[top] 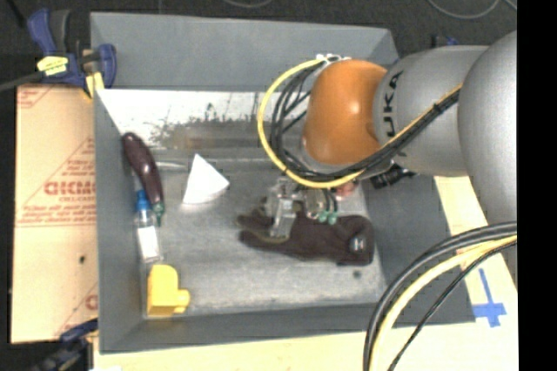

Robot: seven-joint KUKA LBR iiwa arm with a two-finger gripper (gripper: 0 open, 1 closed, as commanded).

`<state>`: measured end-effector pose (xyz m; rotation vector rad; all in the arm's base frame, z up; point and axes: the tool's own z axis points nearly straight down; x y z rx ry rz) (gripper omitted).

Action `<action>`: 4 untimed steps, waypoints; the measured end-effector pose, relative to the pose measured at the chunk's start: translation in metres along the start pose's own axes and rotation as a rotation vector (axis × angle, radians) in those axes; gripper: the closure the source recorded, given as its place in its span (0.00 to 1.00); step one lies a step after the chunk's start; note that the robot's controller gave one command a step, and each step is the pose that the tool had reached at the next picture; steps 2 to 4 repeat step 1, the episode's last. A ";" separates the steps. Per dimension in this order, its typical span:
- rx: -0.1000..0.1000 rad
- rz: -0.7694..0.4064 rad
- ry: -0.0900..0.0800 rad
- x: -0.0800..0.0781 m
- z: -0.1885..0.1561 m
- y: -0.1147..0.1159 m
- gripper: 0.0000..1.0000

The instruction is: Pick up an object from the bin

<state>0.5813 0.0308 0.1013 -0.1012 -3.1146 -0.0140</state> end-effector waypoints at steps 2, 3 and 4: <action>-0.001 0.000 -0.011 -0.003 -0.014 0.000 1.00; -0.001 0.000 -0.011 -0.003 -0.014 0.000 1.00; -0.001 0.000 -0.011 -0.003 -0.014 0.000 1.00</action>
Offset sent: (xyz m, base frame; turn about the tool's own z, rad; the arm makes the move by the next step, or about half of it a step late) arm 0.0000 0.0001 0.0194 0.0000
